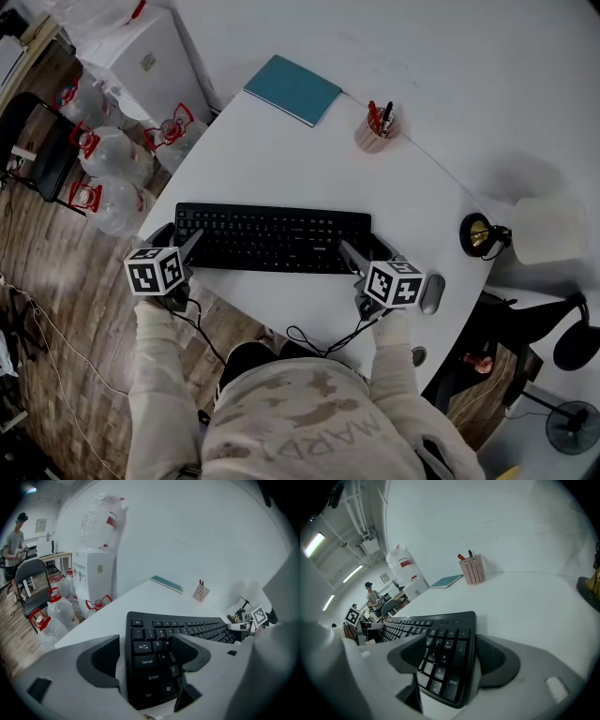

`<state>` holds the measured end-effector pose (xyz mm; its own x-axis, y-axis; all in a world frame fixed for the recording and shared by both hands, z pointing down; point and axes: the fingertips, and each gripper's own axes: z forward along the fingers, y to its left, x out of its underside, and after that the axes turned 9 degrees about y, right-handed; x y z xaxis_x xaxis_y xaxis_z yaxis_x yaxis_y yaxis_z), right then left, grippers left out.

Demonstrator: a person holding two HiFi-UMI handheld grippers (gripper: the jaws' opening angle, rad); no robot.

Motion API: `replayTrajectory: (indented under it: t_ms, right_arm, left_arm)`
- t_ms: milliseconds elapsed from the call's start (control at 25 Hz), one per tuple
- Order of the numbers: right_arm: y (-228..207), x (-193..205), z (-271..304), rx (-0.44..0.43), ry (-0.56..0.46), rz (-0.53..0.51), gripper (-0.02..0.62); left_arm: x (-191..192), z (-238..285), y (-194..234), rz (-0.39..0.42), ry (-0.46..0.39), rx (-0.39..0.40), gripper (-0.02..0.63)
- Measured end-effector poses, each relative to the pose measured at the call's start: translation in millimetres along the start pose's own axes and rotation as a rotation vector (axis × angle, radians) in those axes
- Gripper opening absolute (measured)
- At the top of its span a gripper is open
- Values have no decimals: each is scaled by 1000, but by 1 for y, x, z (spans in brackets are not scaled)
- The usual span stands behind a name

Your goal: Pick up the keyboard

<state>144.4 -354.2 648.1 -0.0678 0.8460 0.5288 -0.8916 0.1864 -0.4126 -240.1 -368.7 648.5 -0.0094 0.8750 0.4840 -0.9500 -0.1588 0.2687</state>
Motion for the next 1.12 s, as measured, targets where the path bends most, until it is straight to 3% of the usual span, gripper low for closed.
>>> replayTrajectory:
  t_ms: [520,760,1120]
  right_arm:
    - [-4,-4,-3,41,-17,36,304]
    - [10,-19,-22,59,-101,-20,284]
    - [51,-37,-75,106,-266,-88,282]
  left_arm:
    - [5,-6,-4,-14,-35,-15,314]
    - [-2,-31,-6,-10,-131,-17,314]
    - [-23,-95,-15,57,-282,-7,314]
